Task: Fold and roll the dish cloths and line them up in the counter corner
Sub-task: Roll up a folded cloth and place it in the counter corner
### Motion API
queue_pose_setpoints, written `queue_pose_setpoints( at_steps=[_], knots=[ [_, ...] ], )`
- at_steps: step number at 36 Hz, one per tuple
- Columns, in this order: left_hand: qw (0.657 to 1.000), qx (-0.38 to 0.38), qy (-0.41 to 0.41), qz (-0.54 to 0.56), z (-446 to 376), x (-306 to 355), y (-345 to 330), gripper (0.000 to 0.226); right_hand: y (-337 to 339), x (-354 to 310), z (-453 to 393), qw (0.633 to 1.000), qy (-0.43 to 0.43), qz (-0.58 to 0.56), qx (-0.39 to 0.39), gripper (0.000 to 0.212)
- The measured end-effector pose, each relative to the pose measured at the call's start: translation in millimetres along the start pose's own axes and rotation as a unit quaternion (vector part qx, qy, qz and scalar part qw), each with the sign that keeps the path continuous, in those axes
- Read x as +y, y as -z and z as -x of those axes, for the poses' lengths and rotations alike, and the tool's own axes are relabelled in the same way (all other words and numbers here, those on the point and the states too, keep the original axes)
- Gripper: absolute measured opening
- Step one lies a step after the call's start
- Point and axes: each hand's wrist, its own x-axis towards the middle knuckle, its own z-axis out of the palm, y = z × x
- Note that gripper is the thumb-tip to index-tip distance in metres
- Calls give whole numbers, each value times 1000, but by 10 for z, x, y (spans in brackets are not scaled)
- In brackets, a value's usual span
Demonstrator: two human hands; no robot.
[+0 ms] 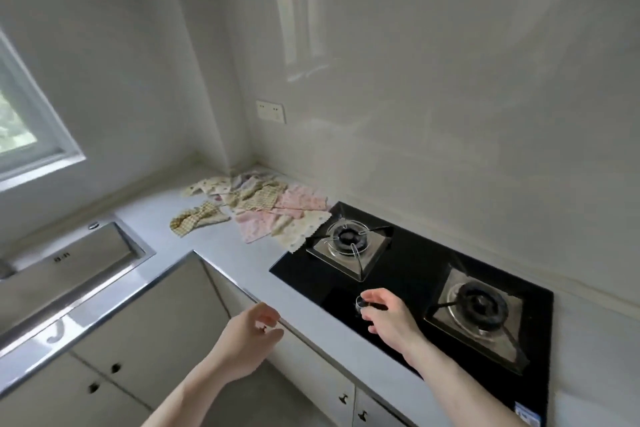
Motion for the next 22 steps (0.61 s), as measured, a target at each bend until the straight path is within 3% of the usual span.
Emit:
queue_pose_setpoints(
  at_steps=[15,22],
  knots=[
    [992,98,83,17,-747,-1333,1587,18,-1999,-939,-1130,987,27,62,-146,27],
    [987,125,102,22,-1132,-1791,2062,19,-2597,-1343,-1544,978,54,110,-171,22]
  ],
)
